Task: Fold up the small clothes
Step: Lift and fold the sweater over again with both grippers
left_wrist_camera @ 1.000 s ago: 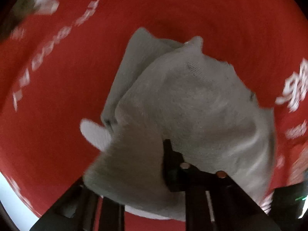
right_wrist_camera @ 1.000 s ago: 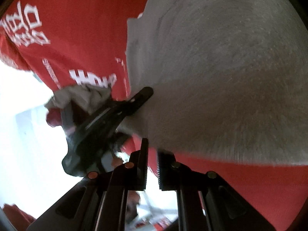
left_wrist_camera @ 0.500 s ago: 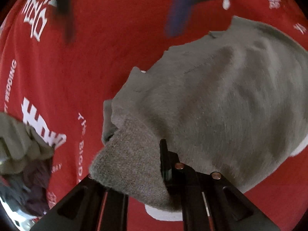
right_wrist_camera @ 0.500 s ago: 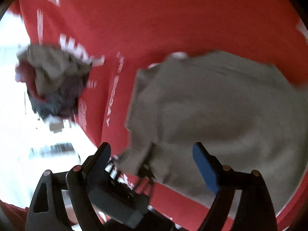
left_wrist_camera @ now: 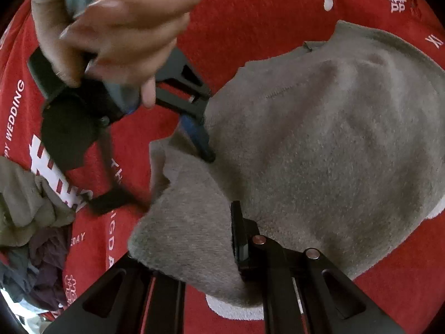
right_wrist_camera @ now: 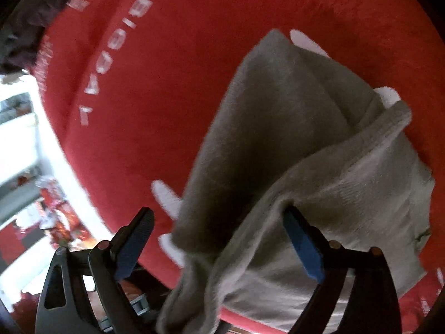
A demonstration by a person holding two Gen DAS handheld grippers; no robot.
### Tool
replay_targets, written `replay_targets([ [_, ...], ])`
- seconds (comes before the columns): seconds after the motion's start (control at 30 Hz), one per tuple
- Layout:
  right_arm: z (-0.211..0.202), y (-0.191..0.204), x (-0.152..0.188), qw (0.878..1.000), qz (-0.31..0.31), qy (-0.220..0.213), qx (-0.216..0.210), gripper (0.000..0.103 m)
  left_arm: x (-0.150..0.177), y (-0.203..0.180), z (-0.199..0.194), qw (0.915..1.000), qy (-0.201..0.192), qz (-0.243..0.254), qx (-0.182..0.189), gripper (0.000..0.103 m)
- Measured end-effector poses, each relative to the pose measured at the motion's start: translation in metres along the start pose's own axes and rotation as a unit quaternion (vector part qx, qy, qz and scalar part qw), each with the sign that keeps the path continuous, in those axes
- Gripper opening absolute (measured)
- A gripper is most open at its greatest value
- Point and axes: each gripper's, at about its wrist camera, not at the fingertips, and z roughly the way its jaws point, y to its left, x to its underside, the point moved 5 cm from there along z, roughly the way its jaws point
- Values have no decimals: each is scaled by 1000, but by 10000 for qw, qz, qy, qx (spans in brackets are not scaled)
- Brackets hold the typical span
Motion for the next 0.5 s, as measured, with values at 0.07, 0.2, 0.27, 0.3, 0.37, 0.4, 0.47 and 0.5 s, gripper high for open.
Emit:
replay_targets([
  [0.07,-4,-7,2,9992,-64,-145,357,35,-1,2,-3,10000,-38,15,12,11],
  [0.2,-39,-30,24,9940,215,-932,-537,15,-11,5,-16,9997,-212,13,121,11],
  [0.27,-55,-41,41,9854,366,-1318,-1014,14,-19,7,-29,9991,-340,-5,235,11],
  [0.3,-64,-45,51,9801,400,-1518,-1211,14,-24,8,-36,9985,-426,-48,352,11],
  [0.37,-84,-57,70,9677,478,-1916,-1565,14,-38,9,-52,9969,-568,-96,527,11],
  [0.4,-95,-60,78,9616,515,-2093,-1701,14,-44,8,-60,9963,-642,-83,571,11],
  [0.47,-115,-73,101,9459,557,-2510,-1979,14,-62,1,-78,9941,-846,-42,685,11],
  [0.5,-126,-82,115,9356,583,-2751,-2133,14,-72,-4,-88,9925,-949,-23,766,11],
])
